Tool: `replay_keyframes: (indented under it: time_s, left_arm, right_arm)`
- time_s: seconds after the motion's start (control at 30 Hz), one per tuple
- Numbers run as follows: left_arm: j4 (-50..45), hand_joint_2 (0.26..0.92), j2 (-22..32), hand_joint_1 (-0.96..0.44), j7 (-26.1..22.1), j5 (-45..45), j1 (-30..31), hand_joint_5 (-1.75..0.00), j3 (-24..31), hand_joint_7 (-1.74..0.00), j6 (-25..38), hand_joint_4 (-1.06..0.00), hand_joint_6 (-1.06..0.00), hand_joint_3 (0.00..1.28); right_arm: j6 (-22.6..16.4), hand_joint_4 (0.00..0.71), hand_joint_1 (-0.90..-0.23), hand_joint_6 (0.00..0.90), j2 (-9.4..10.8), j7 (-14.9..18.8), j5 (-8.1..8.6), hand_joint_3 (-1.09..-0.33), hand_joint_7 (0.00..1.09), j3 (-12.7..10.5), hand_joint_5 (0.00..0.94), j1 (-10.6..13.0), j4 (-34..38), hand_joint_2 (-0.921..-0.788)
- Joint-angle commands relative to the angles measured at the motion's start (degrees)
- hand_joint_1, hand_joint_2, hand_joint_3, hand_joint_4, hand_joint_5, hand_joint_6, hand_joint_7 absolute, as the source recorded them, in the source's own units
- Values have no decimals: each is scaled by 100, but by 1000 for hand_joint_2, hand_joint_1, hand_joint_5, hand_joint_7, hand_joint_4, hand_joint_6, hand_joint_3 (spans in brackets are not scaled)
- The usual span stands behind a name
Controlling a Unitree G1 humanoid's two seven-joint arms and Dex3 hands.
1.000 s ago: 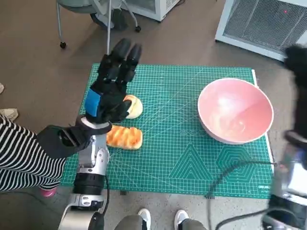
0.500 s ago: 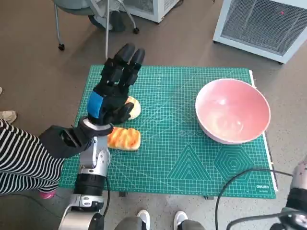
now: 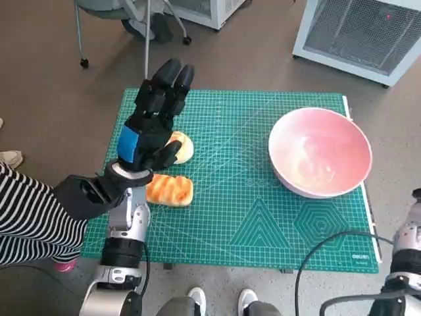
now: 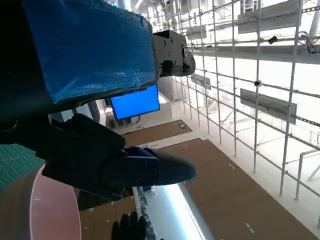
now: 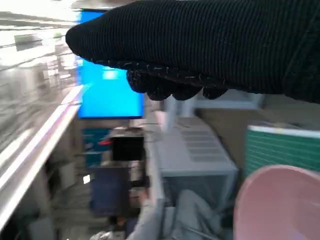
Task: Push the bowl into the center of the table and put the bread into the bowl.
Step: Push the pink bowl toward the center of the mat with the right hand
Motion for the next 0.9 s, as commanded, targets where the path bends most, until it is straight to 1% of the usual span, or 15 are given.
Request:
replay_keyframes:
  time_s: [0.03, 0.17, 0.27, 0.47, 0.77, 0.8, 0.83, 0.9]
  left_arm:
    - [2, 921, 92, -750, -14, 50, -57, 0, 28, -325, -71, -55, 1, 396]
    - [-44, 921, 138, -750, -1, 59, -18, 0, 43, -320, -72, -54, 1, 397]
    - [-63, 921, 175, -751, -2, 56, -4, 0, 60, -318, -66, -54, 1, 398]
    - [-87, 921, 242, -752, -8, 19, 4, 0, 83, -314, -31, -53, 1, 398]
    - [-92, 921, 255, -752, -6, 6, 7, 0, 78, -310, -25, -52, 0, 398]
    - [-95, 921, 253, -752, -2, 8, 10, 0, 77, -310, -28, -52, 0, 398]
    - [-119, 921, 253, -752, 1, 7, 28, 0, 76, -309, -23, -52, 1, 397]
    - [-160, 921, 257, -751, 6, 7, 60, -1, 75, -309, -15, -54, -1, 396]
  right_arm:
    - [327, 99, -656, 38, 13, -72, 108, -837, 316, -76, 9, -58, 342, -921]
    - [500, 97, -626, 57, 112, -86, 126, -855, 316, -87, 6, -144, 472, -921]
    - [597, 94, -622, 61, 197, -109, 116, -857, 314, -80, 4, -206, 535, -921]
    - [681, 105, -626, 70, 406, -165, 21, -845, 304, 19, 8, -317, 578, -921]
    - [688, 114, -626, 77, 430, -185, 14, -838, 293, 45, 9, -330, 575, -921]
    - [698, 114, -626, 78, 485, -162, -8, -838, 292, 82, 9, -362, 575, -921]
    - [727, 122, -623, 83, 597, -40, -25, -837, 292, 137, 12, -427, 596, -921]
    - [754, 132, -631, 93, 744, 145, -45, -818, 291, 209, 15, -509, 627, -921]
